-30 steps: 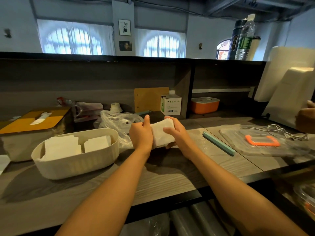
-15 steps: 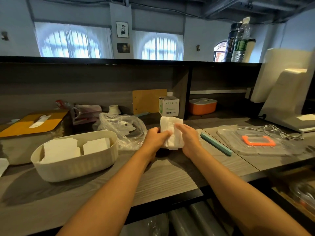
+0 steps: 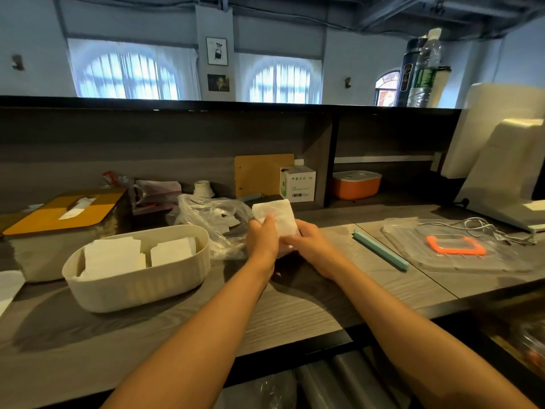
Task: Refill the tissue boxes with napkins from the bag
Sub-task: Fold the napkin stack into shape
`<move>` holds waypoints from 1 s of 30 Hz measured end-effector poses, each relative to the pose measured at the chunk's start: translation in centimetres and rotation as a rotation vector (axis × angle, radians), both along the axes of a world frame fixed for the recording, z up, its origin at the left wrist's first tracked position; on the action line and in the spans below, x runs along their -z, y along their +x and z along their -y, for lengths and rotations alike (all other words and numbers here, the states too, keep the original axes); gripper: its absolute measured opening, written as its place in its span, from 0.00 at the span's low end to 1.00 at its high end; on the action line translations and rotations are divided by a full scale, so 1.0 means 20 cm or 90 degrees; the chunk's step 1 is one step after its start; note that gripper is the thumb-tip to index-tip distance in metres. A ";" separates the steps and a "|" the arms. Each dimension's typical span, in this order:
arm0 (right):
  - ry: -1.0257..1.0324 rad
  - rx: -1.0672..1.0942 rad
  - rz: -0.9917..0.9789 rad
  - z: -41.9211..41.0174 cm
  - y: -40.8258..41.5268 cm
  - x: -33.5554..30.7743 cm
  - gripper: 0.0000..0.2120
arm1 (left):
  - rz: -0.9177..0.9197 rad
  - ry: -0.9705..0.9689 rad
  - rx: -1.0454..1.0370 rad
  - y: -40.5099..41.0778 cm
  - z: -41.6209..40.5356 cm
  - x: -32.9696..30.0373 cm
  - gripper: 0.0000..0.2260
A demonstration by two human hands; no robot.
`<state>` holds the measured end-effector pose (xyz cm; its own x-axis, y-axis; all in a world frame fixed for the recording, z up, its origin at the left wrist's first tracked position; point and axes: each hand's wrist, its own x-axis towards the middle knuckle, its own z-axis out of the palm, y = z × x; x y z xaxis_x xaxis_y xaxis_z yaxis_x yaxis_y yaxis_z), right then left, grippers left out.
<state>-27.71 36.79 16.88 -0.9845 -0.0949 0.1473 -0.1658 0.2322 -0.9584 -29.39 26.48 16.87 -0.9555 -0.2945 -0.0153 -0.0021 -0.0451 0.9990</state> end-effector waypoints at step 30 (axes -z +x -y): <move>-0.107 0.262 -0.048 -0.04 -0.07 0.01 0.14 | -0.110 -0.066 -0.038 0.00 -0.04 0.02 0.07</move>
